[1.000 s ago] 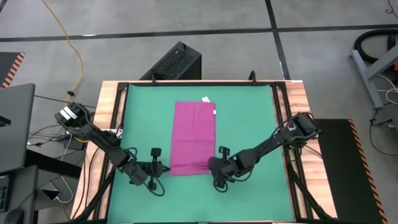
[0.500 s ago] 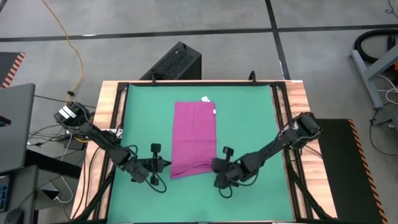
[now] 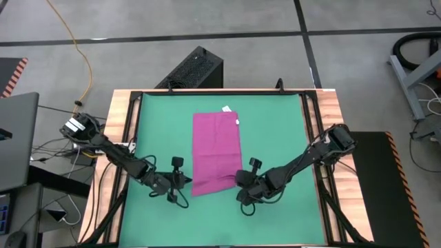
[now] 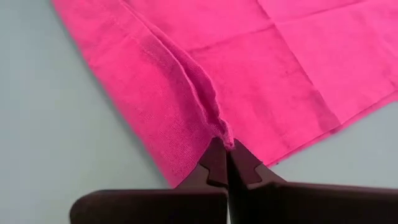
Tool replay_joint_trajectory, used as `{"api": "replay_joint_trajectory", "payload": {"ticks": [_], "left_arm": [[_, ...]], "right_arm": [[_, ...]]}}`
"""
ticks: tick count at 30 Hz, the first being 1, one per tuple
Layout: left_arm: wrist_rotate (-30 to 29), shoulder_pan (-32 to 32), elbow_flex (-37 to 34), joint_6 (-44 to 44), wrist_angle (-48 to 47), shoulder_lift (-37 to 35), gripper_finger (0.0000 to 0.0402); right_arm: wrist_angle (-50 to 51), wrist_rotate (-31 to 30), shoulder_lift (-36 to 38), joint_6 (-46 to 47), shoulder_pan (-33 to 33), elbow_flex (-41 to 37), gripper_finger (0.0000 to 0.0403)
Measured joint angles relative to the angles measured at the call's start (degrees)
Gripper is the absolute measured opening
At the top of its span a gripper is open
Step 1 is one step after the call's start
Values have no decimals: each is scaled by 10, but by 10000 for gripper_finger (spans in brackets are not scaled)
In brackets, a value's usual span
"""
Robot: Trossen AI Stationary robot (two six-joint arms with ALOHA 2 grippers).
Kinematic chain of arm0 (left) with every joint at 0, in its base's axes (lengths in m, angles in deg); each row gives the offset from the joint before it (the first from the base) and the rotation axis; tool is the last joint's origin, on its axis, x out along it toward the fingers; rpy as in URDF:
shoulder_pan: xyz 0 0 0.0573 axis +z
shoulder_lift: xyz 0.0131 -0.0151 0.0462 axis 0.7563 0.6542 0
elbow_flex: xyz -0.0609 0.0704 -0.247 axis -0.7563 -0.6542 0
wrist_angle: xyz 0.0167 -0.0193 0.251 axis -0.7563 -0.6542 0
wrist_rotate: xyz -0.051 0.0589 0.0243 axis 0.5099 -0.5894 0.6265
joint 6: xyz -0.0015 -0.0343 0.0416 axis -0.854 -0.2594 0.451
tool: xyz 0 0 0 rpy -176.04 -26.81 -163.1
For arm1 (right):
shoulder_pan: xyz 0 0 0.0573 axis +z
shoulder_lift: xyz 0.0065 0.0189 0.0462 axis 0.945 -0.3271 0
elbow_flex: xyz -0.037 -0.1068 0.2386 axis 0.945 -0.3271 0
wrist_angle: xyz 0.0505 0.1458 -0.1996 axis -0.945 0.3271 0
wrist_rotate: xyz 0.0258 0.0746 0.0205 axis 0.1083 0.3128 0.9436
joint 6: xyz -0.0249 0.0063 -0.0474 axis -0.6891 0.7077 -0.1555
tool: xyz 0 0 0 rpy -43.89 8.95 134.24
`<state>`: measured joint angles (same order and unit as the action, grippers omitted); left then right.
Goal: Roll towel into tight, uniform cylinder
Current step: Roll the pink towel
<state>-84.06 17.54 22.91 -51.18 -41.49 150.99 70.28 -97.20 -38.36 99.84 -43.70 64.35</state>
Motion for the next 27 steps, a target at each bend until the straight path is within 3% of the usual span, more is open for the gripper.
{"api": "replay_joint_trajectory", "payload": {"ticks": [11, 22, 27], "left_arm": [[27, 34, -29, 37, 91, 5, 0], [45, 49, 9, 45, 122, 136, 0], [45, 46, 16, 27, 108, 150, 0]], "right_arm": [[0, -11, 0, -2, 0, 0, 4], [5, -10, 0, -2, 0, 0, 4], [44, -10, 0, 41, -3, 0, 4]]}}
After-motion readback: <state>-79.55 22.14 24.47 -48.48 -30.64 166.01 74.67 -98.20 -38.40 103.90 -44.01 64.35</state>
